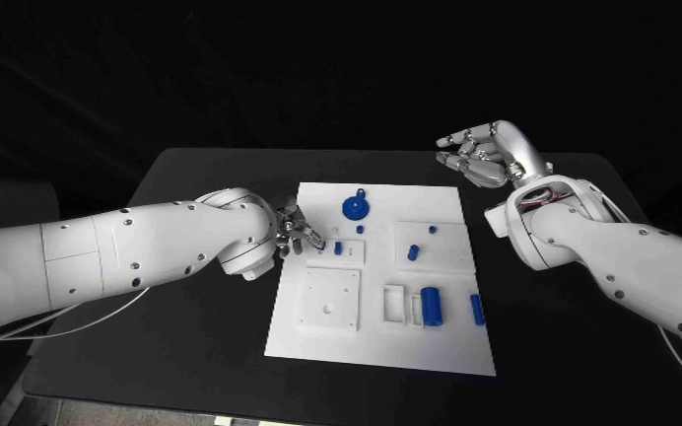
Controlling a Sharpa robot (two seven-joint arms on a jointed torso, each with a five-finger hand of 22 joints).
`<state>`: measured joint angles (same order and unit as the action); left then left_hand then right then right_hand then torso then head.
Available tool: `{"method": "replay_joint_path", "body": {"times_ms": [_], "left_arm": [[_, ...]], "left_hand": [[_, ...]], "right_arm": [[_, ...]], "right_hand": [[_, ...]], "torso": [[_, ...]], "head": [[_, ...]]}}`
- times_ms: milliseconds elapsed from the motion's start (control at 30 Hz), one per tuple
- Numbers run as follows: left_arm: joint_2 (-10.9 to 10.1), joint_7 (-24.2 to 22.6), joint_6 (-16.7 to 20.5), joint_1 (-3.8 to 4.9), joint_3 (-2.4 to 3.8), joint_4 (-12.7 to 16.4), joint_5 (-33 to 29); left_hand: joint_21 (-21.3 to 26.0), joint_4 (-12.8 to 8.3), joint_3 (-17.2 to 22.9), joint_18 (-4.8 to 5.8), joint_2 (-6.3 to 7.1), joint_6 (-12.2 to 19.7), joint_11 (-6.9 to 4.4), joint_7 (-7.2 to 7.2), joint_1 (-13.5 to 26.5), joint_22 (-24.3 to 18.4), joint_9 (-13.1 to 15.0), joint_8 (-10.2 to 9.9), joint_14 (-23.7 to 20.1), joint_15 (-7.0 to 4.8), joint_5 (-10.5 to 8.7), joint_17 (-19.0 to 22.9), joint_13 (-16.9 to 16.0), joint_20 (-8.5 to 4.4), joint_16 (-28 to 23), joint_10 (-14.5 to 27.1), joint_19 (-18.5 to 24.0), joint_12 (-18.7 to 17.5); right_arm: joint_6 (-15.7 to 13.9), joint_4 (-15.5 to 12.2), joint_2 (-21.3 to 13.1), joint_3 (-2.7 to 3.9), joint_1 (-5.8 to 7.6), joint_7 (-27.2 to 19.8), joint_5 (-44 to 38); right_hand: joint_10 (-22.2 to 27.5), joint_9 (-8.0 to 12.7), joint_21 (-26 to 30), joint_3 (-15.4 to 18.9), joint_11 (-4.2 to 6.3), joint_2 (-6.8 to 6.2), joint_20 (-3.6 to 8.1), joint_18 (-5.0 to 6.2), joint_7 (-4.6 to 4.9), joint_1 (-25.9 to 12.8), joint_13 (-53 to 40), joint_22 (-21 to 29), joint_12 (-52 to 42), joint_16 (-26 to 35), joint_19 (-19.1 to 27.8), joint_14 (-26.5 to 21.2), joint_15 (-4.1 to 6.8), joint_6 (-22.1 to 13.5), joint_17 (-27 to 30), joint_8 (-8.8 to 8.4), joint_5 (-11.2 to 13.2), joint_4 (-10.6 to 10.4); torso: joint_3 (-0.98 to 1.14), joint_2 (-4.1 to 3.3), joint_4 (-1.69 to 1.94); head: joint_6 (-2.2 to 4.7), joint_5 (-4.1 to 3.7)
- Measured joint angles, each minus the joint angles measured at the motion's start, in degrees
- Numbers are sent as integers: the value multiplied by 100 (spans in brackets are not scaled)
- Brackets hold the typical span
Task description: Assemble the parts on the task board
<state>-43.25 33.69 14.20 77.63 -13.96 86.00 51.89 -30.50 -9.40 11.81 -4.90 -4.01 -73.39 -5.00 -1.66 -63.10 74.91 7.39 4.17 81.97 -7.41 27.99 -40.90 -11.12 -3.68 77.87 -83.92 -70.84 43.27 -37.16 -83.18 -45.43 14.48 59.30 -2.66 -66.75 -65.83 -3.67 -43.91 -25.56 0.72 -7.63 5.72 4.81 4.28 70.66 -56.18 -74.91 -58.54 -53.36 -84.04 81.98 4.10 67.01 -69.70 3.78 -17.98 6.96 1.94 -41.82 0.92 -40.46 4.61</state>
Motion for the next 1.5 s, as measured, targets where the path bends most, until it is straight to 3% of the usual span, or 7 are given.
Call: {"method": "replay_joint_path", "body": {"times_ms": [700,1500], "left_arm": [[15,81,-350,-5,9,-49,146],[10,62,-299,-13,12,-47,249]], "left_hand": [[1,-16,-15,0,-33,0,4,0,33,-1,0,0,-8,8,31,25,16,0,0,-16,0,0],[1,-13,0,1,-44,0,-8,0,44,3,0,0,-8,9,-35,49,27,-1,0,-10,0,0]], "right_arm": [[24,-9,1,-3,-18,2,1],[33,-19,6,-4,-24,2,2]], "right_hand": [[0,0,0,0,0,0,0,0,0,0,0,0,0,0,0,0,0,0,-1,0,-23,0],[0,0,0,-23,0,31,0,0,0,-31,4,0,0,0,0,0,0,0,-1,0,-45,23]], "torso": [[-4,-11,-2],[-6,-19,-2]], "head": [[-20,-6],[16,-25]]}}
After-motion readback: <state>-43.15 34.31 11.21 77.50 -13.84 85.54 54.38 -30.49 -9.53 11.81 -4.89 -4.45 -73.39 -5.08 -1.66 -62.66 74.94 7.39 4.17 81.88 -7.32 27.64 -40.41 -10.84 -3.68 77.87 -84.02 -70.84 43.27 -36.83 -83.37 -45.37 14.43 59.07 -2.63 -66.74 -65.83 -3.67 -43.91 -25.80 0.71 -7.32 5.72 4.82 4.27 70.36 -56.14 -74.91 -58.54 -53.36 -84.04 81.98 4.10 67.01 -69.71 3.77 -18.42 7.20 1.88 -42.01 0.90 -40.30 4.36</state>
